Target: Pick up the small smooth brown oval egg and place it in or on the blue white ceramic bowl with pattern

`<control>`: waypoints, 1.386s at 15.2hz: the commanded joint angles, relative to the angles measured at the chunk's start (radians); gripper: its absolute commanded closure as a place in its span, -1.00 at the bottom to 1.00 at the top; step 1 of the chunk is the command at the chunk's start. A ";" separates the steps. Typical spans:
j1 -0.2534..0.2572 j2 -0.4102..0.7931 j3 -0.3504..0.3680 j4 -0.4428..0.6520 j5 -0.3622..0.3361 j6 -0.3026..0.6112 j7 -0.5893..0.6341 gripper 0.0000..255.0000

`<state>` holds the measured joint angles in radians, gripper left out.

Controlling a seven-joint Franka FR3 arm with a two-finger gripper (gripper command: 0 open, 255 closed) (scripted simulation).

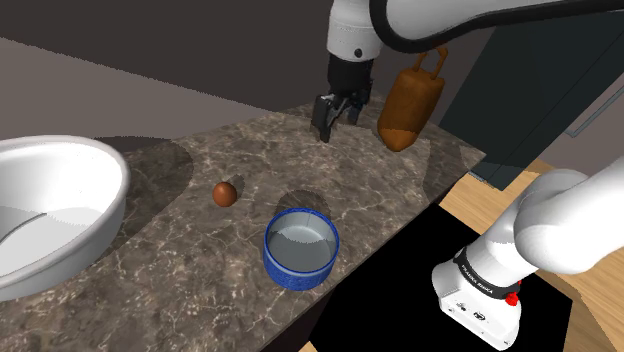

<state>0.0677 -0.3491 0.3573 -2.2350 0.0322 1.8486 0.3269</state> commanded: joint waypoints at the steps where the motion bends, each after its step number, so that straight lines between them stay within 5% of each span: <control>1: 0.004 0.063 0.029 0.019 -0.004 0.042 0.042 -1.00; 11: 0.047 0.438 0.136 0.255 -0.127 0.148 0.274 -1.00; 21: 0.191 0.826 0.127 0.616 -0.284 0.135 0.449 -1.00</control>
<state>0.2380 0.4374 0.4872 -1.6642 -0.2379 1.9918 0.7586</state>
